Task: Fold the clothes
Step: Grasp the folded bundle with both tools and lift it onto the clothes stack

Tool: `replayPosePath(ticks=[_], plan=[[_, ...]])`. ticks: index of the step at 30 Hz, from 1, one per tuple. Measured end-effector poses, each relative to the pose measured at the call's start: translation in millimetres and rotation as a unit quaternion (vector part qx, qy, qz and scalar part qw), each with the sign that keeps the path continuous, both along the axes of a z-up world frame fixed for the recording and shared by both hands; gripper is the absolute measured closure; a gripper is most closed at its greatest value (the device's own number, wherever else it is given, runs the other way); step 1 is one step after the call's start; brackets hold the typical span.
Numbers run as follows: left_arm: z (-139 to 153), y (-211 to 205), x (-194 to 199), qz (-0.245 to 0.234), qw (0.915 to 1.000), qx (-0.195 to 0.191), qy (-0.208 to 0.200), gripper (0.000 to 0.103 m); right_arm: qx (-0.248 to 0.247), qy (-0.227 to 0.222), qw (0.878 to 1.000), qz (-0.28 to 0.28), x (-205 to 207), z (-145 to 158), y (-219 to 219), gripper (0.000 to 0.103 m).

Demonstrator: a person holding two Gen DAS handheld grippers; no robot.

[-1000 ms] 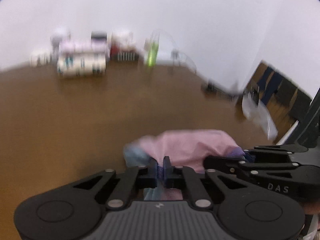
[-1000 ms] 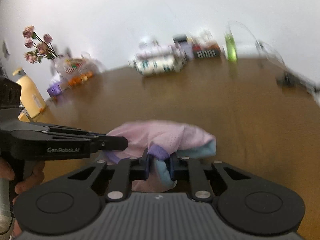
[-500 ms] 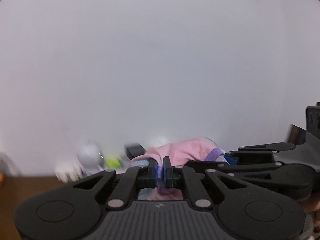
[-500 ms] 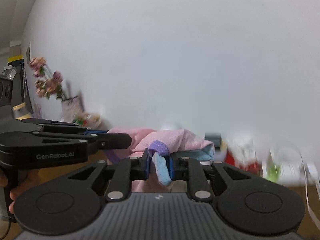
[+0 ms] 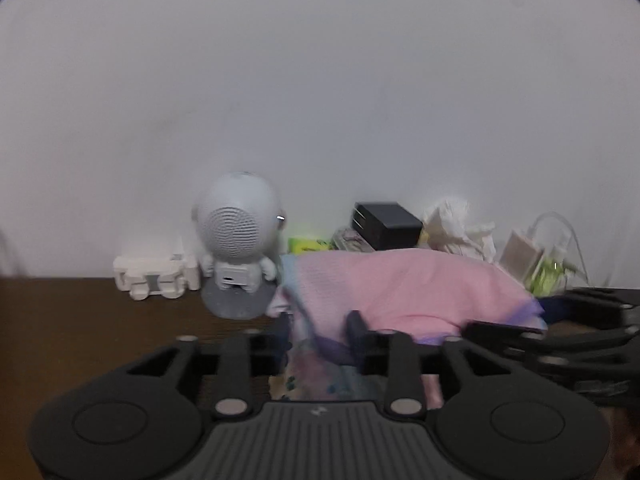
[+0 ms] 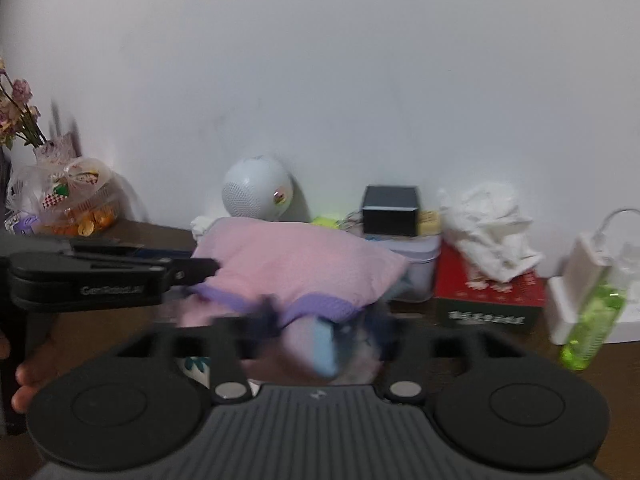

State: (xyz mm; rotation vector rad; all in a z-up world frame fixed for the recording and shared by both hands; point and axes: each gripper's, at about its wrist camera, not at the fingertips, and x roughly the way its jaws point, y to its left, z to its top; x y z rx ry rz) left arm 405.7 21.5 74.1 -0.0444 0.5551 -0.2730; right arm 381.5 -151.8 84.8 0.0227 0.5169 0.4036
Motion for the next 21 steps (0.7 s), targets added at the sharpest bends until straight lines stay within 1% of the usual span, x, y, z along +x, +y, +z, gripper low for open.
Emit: replayPosePath(ticks=[1, 3, 4, 5, 7, 8, 9, 10, 11, 12, 13, 14, 15, 16, 17, 18, 19, 21], plan=[[1, 5, -3, 0.005, 0.9999, -0.013, -0.001, 0.052, 0.008, -0.015, 1.0, 0.0, -5, 6, -9, 0.021], [11, 15, -6, 0.002, 0.9987, -0.051, 0.008, 0.052, 0.032, -0.043, 0.998, -0.011, -12, 21, -29, 0.022], [19, 20, -9, 0.0, 0.9977, -0.067, 0.002, 0.051, 0.045, -0.052, 0.998, -0.017, -14, 27, -36, 0.03], [26, 24, -12, -0.002, 0.9965, -0.084, -0.004, 0.051, 0.055, -0.051, 0.997, -0.017, -13, 29, -38, 0.042], [36, 23, -14, 0.0, 0.9958, -0.091, -0.016, 0.053, 0.064, -0.039, 0.997, -0.01, -3, 26, -35, 0.055], [34, 14, -12, -0.003, 0.9972, -0.075, -0.009, 0.053, 0.064, -0.026, 0.998, -0.008, 3, 21, -31, 0.059], [30, 1, -8, -0.006, 0.9991, -0.042, 0.005, 0.066, 0.057, -0.003, 0.998, -0.006, 12, 10, -24, 0.064], [24, -7, -6, -0.002, 0.9997, -0.018, 0.016, 0.074, 0.053, 0.014, 0.998, -0.005, 16, 2, -19, 0.067], [17, -15, -5, 0.002, 0.9996, 0.007, 0.027, 0.074, 0.057, 0.013, 0.998, -0.008, 11, 1, -18, 0.067], [20, -13, -10, 0.013, 0.9997, 0.003, 0.019, 0.073, 0.064, -0.001, 0.998, -0.012, 0, 8, -23, 0.066], [22, -11, -16, 0.024, 0.9997, -0.002, 0.011, 0.074, 0.072, -0.016, 0.997, -0.017, -11, 15, -28, 0.064], [30, -5, -30, 0.037, 0.9993, 0.0, -0.003, 0.073, 0.08, -0.031, 0.996, -0.022, -23, 22, -33, 0.056], [39, 0, -43, 0.051, 0.9985, 0.001, -0.018, 0.069, 0.087, -0.046, 0.995, -0.027, -34, 29, -37, 0.051], [48, 5, -57, 0.064, 0.9974, 0.002, -0.033, 0.06, 0.094, -0.06, 0.993, -0.035, -49, 38, -45, 0.042], [56, 11, -74, 0.064, 0.997, 0.0, -0.045, 0.053, 0.097, -0.066, 0.992, -0.043, -67, 46, -53, 0.03], [63, 17, -94, 0.057, 0.9968, -0.003, -0.056, 0.044, 0.097, -0.064, 0.992, -0.05, -84, 49, -59, 0.025], [68, 22, -113, 0.047, 0.9971, -0.003, -0.06, 0.04, 0.097, -0.061, 0.992, -0.057, -102, 53, -65, 0.02], [63, 22, -151, 0.013, 0.9986, 0.014, -0.049, 0.035, 0.087, -0.044, 0.993, -0.063, -141, 50, -69, 0.016]])
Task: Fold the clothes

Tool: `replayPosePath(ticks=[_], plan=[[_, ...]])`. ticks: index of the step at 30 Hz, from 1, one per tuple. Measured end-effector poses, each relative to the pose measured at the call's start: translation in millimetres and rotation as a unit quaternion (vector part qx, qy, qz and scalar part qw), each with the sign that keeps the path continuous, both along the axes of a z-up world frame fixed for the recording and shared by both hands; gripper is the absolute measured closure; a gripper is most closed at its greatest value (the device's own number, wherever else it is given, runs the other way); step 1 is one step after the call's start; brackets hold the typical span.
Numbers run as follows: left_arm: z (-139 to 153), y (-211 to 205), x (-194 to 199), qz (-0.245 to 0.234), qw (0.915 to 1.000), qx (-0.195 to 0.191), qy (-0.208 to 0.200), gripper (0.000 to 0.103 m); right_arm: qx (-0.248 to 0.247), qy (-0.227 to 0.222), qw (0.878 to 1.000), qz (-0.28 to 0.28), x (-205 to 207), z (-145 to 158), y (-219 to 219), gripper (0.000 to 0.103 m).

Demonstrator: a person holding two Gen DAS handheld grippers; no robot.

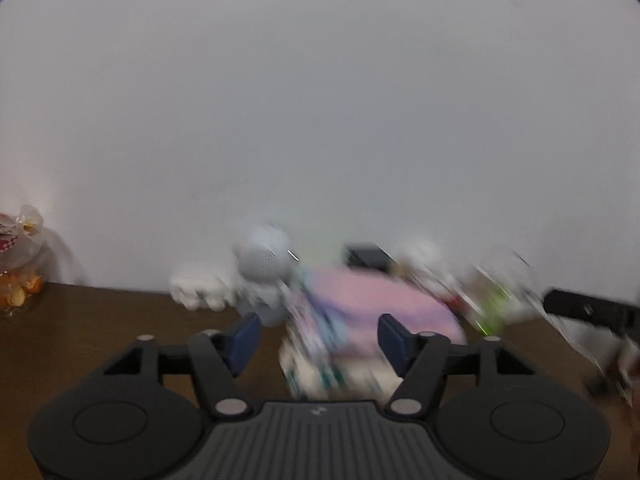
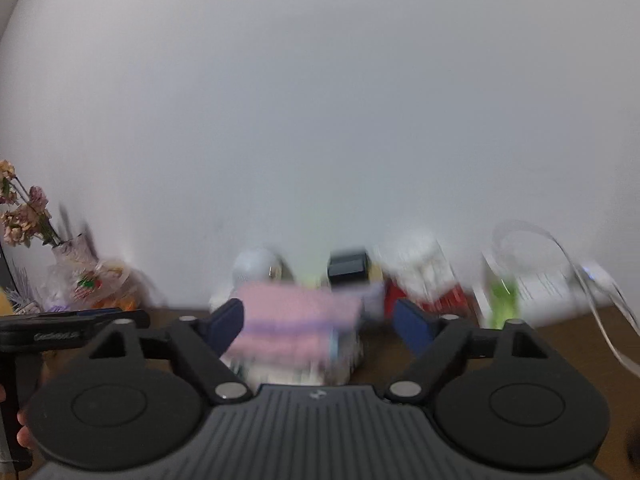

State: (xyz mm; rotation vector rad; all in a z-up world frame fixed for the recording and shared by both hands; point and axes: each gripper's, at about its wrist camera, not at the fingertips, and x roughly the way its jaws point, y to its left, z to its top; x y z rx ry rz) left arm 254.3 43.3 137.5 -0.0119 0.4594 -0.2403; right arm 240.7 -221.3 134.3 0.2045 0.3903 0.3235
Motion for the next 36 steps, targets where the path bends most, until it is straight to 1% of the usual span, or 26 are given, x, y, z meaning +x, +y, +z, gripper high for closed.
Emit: replayPosePath(ticks=[1, 2, 3, 4, 5, 7, 8, 10, 11, 12, 14, 16, 17, 19, 21, 23, 26, 29, 31, 33, 36], plan=[[-2, 0, -19, -0.016, 0.9998, 0.009, 0.006, 0.034, -0.006, 0.012, 1.0, 0.0, -20, -3, -1, 0.012], [-10, -1, -39, -0.018, 0.9995, 0.023, 0.013, 0.033, -0.013, 0.024, 1.0, -0.001, -41, -7, -2, 0.005], [-18, -3, -56, -0.017, 0.9989, 0.038, 0.022, 0.032, -0.019, 0.034, 0.999, -0.002, -62, -12, -2, 0.002], [-29, -4, -78, -0.008, 0.998, 0.052, 0.035, 0.031, -0.025, 0.043, 0.999, -0.004, -83, -19, -2, 0.001], [-38, -4, -97, 0.004, 0.9972, 0.058, 0.046, 0.029, -0.031, 0.052, 0.998, -0.006, -104, -26, -1, 0.001], [-60, -4, -138, 0.029, 0.9952, 0.057, 0.074, 0.023, -0.043, 0.07, 0.997, -0.01, -147, -40, 0, 0.0], [-69, -3, -157, 0.03, 0.9944, 0.052, 0.087, 0.022, -0.046, 0.08, 0.996, -0.014, -165, -47, 0, 0.0], [-87, -3, -193, 0.029, 0.9932, 0.041, 0.105, 0.015, -0.048, 0.103, 0.993, -0.027, -194, -62, 2, 0.0], [-95, -5, -206, 0.032, 0.9922, 0.043, 0.113, 0.014, -0.056, 0.116, 0.991, -0.034, -206, -70, 5, 0.0], [-102, -6, -219, 0.035, 0.9915, 0.046, 0.117, 0.013, -0.068, 0.13, 0.988, -0.043, -216, -78, 8, 0.0], [-113, -12, -241, 0.048, 0.99, 0.047, 0.123, 0.011, -0.107, 0.16, 0.979, -0.071, -229, -94, 17, 0.0], [-118, -14, -254, 0.063, 0.9884, 0.043, 0.131, 0.011, -0.128, 0.171, 0.973, -0.087, -240, -103, 25, 0.0], [-119, -16, -258, 0.07, 0.9883, 0.041, 0.129, 0.01, -0.135, 0.173, 0.972, -0.088, -245, -106, 28, 0.0], [-122, -18, -265, 0.084, 0.9879, 0.038, 0.125, 0.003, -0.138, 0.167, 0.973, -0.074, -253, -113, 32, 0.0], [-126, -21, -271, 0.099, 0.9861, 0.054, 0.122, 0.002, -0.147, 0.16, 0.973, -0.074, -259, -117, 35, 0.0], [-128, -23, -274, 0.102, 0.9859, 0.066, 0.116, 0.001, -0.149, 0.154, 0.973, -0.08, -260, -119, 36, 0.0], [-131, -27, -272, 0.098, 0.9873, 0.054, 0.113, 0.001, -0.147, 0.149, 0.974, -0.091, -256, -120, 38, 0.0], [-131, -31, -267, 0.108, 0.9865, 0.046, 0.114, 0.0, -0.144, 0.145, 0.974, -0.101, -253, -121, 39, 0.0], [-132, -38, -263, 0.109, 0.9855, 0.062, 0.114, 0.0, -0.144, 0.145, 0.974, -0.101, -251, -120, 40, 0.0], [-132, -43, -262, 0.097, 0.9869, 0.061, 0.114, 0.0, -0.144, 0.145, 0.974, -0.102, -251, -120, 40, 0.0], [-133, -43, -260, 0.104, 0.9862, 0.06, 0.114, 0.0, -0.144, 0.145, 0.974, -0.102, -250, -120, 41, 0.0]])
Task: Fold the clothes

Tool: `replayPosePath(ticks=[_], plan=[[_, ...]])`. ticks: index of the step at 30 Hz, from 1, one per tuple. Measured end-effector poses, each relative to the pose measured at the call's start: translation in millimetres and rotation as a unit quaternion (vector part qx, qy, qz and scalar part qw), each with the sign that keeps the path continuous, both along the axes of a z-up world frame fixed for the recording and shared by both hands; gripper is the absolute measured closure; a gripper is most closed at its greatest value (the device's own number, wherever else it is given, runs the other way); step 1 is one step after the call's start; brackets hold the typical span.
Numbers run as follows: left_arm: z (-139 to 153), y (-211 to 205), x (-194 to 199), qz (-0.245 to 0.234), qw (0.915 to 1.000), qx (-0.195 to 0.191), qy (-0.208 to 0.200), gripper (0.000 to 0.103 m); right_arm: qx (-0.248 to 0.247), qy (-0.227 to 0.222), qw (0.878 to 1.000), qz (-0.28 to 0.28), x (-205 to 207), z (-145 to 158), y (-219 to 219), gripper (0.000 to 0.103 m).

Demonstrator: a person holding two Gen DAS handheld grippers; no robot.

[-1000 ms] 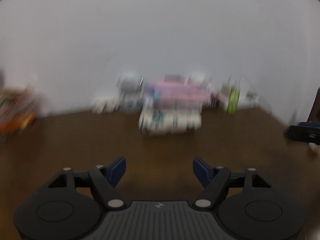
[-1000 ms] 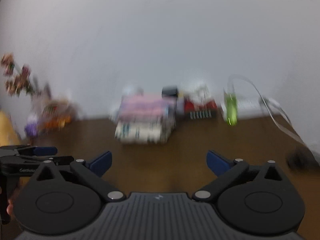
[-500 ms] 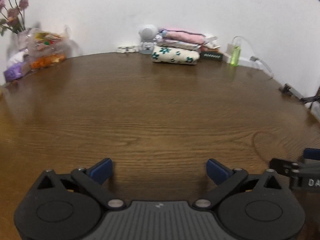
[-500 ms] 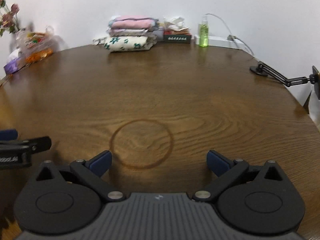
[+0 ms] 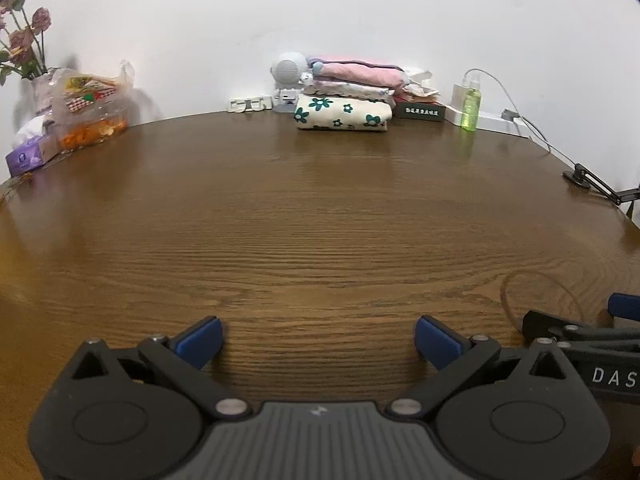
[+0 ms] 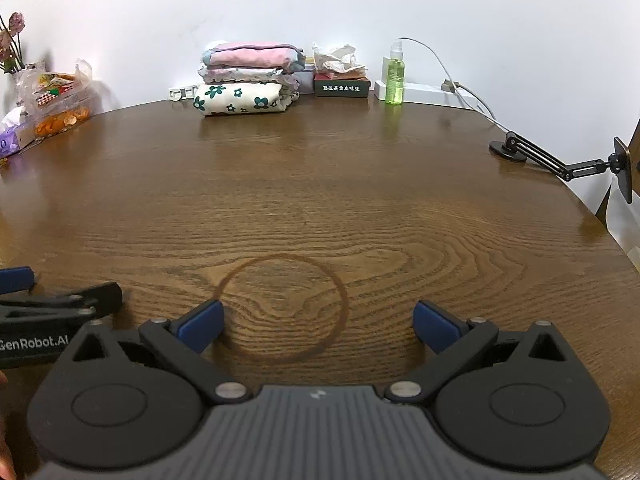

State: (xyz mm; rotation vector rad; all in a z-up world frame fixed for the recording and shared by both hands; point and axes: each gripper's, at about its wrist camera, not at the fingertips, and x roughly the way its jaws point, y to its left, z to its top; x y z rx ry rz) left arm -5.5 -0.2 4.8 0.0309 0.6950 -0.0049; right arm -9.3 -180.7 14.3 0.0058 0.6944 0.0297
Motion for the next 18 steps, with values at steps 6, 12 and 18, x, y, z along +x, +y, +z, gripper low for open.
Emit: replayPosePath(ticks=[6, 12, 18], plan=[[-0.3, 2.5, 1.6, 0.008, 1.0, -0.002, 0.001, 0.0, 0.0, 0.0, 1.0, -0.002, 0.7, -0.3, 0.8, 0.001], [-0.4, 2.9, 0.2, -0.003, 1.0, -0.002, 0.001, 0.0, 0.0, 0.0, 1.0, -0.002, 1.3, -0.4, 1.5, 0.001], [-0.6, 3.1, -0.3, -0.002, 1.0, -0.004, 0.001, 0.0, 0.0, 0.0, 1.0, 0.004, 3.3, 0.2, 0.8, 0.001]])
